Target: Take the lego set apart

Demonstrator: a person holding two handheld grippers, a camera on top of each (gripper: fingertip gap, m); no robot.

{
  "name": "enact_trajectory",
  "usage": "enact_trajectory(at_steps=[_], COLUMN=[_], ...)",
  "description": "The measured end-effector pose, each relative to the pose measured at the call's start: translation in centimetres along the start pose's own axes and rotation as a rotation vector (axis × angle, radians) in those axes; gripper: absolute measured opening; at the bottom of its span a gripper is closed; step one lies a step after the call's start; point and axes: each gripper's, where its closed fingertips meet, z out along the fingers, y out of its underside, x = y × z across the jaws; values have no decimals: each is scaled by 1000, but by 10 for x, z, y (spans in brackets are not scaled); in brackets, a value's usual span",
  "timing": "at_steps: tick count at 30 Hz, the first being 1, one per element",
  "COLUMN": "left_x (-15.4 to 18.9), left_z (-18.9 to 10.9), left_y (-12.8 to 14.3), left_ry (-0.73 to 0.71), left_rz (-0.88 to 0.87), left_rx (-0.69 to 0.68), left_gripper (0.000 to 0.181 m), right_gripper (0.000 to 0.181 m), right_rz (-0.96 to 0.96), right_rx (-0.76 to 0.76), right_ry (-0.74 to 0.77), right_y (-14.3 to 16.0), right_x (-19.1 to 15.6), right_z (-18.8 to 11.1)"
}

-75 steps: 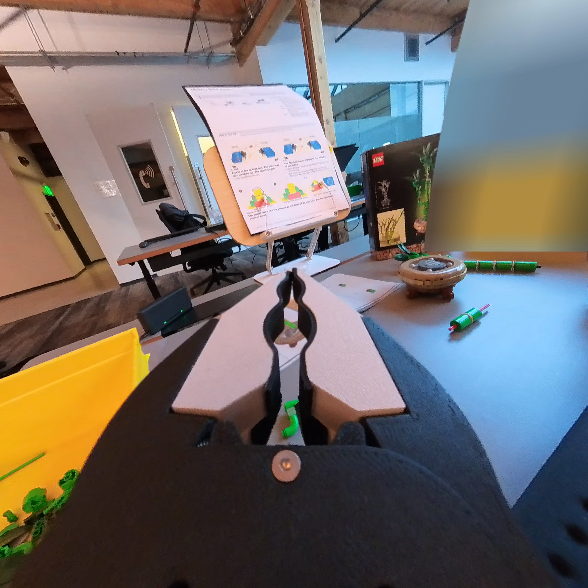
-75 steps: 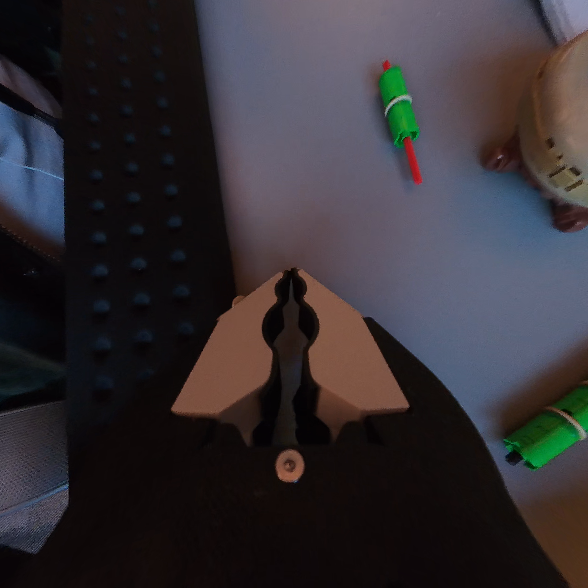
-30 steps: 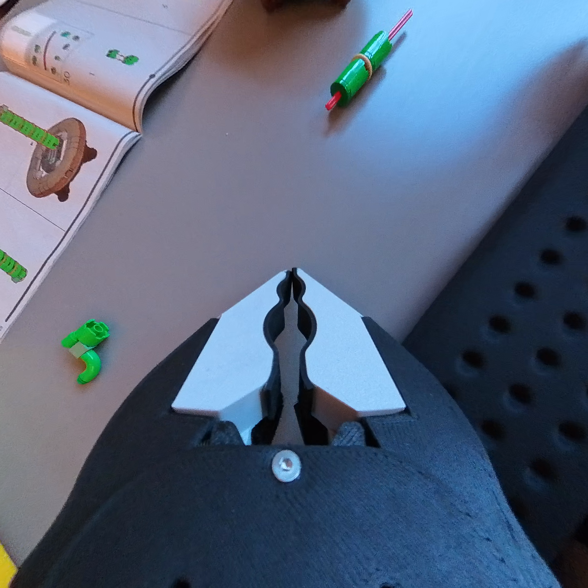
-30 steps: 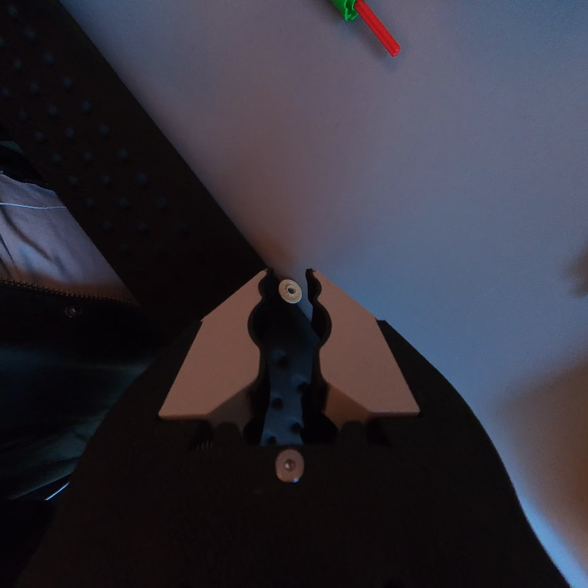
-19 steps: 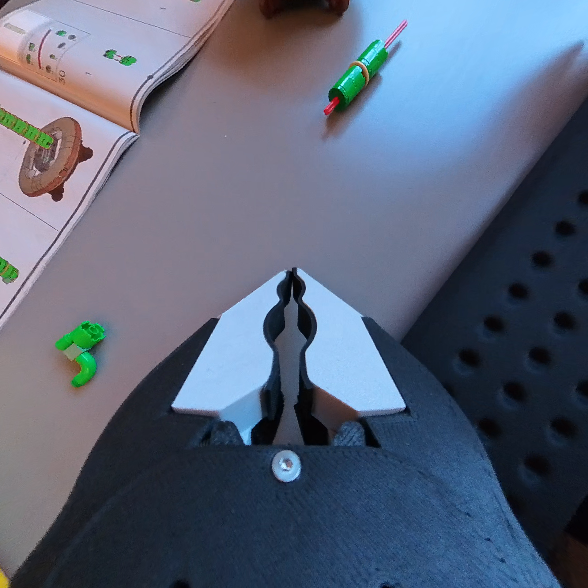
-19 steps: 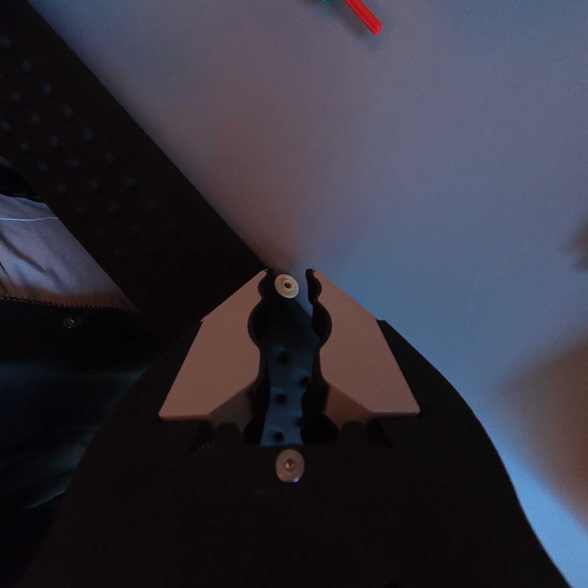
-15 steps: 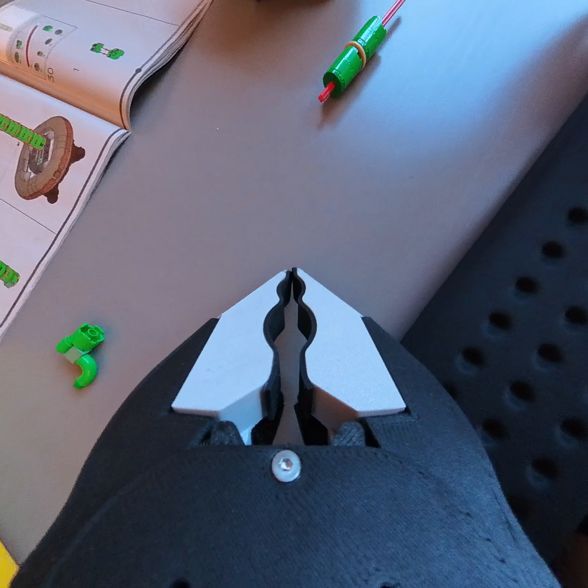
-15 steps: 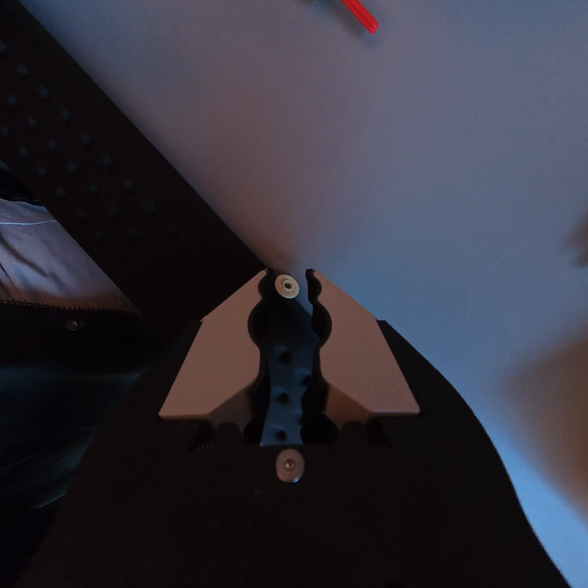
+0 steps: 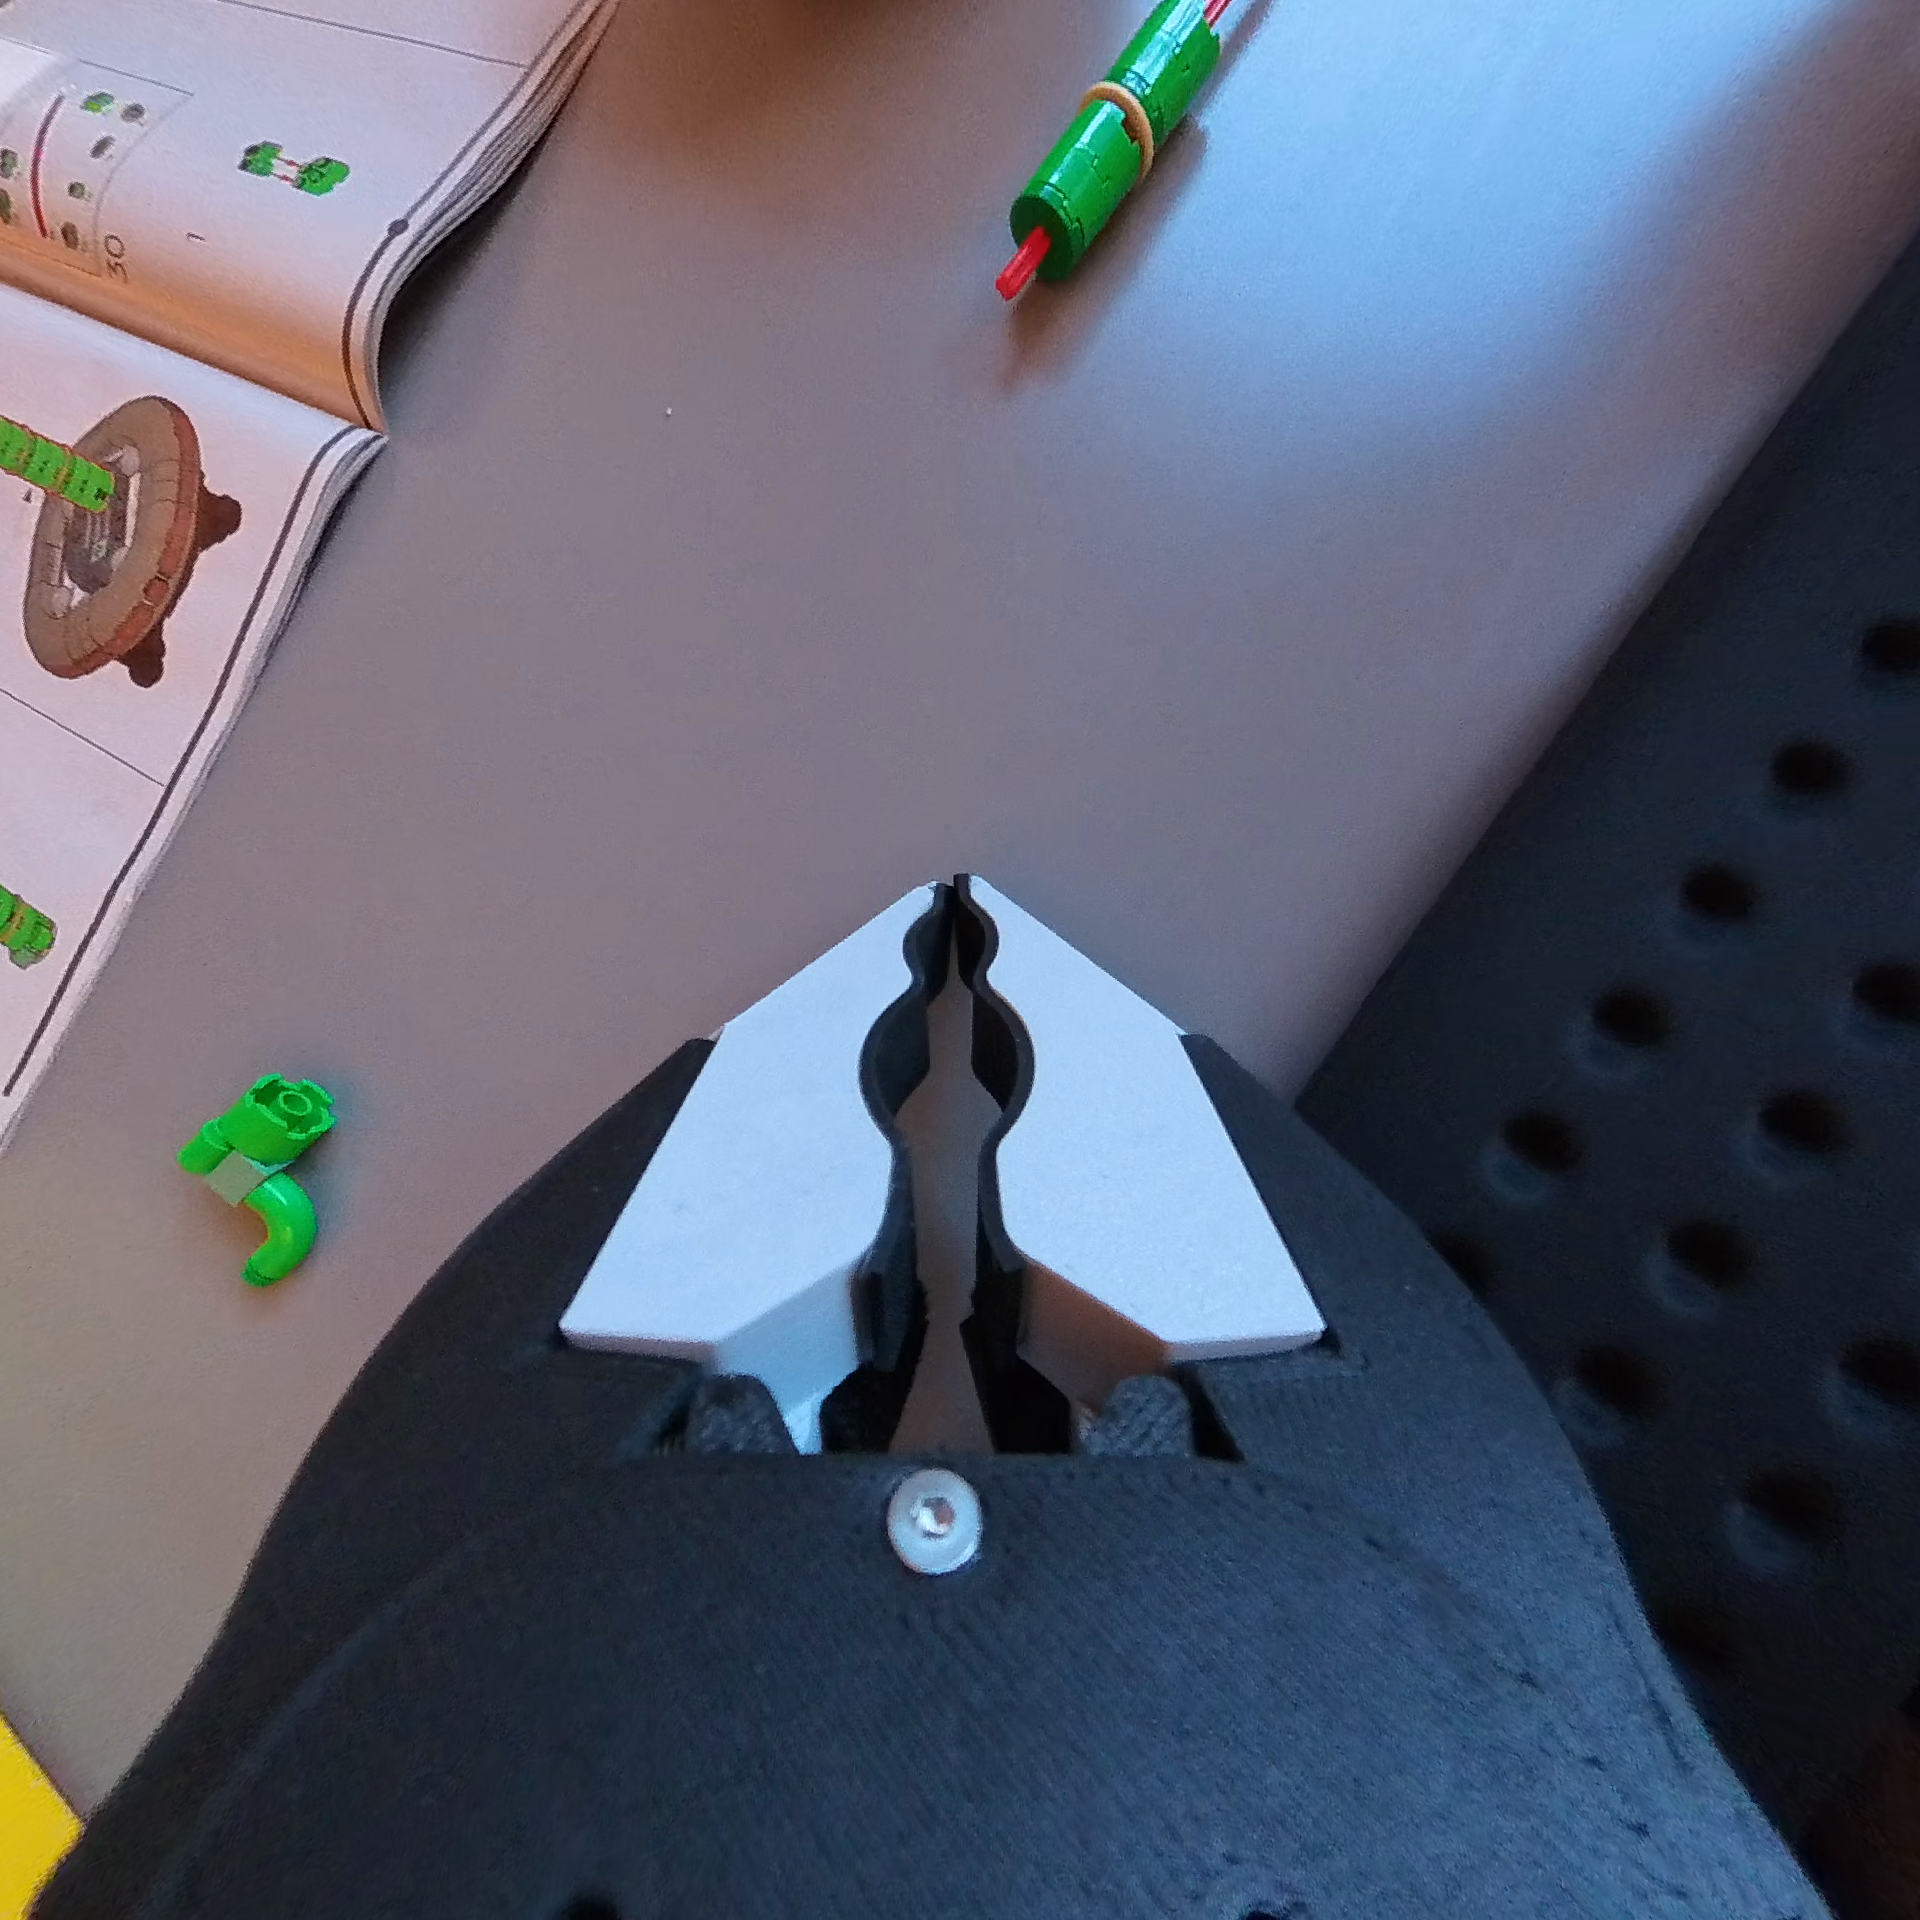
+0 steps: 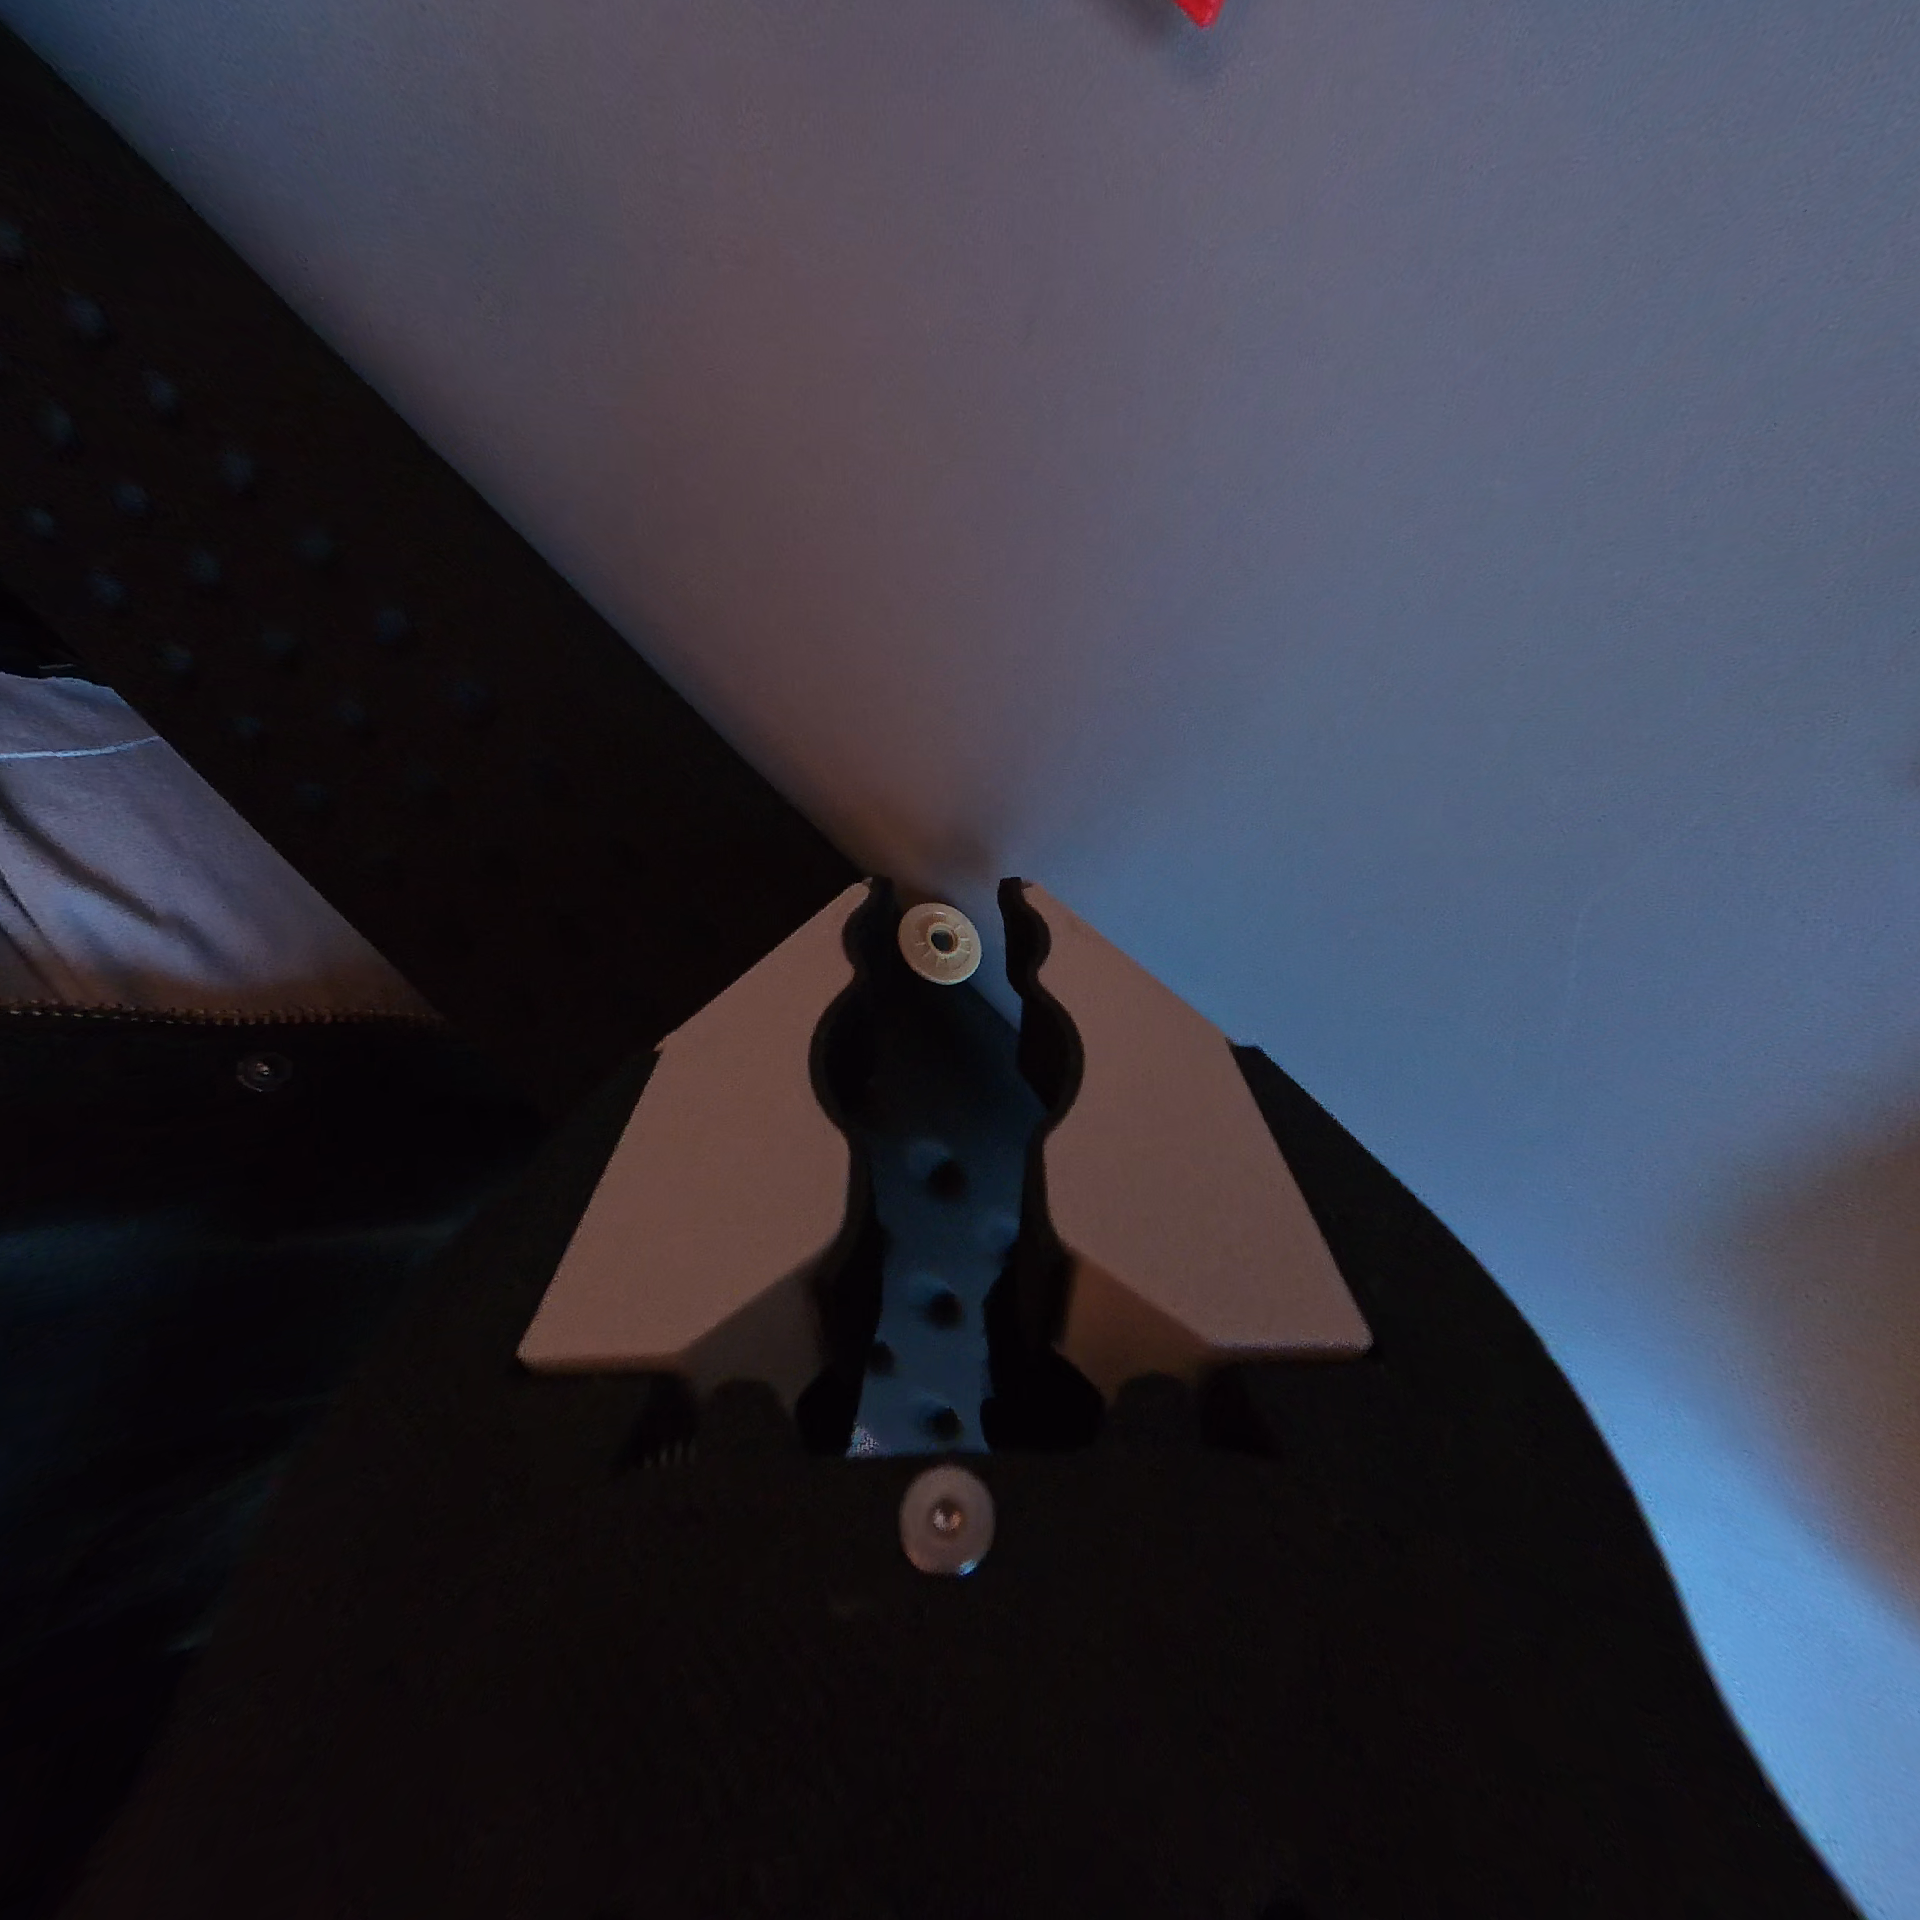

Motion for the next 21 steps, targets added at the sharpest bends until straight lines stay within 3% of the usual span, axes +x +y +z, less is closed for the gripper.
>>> enact_trajectory(at_steps=[12,17,21], left_x=[-2,-3,-3], left_z=[0,1,1], left_y=[1,1,0], left_ry=[12,25,25], left_rz=[-30,-52,-54], left_rx=[2,3,4], left_gripper=[0,0,0], right_gripper=[19,20,20], right_rz=[243,161,167], right_rx=[19,-74,-75], right_ry=[64,151,115], right_y=[-7,6,7], right_x=[-5,2,0], right_z=[-13,-7,-5])
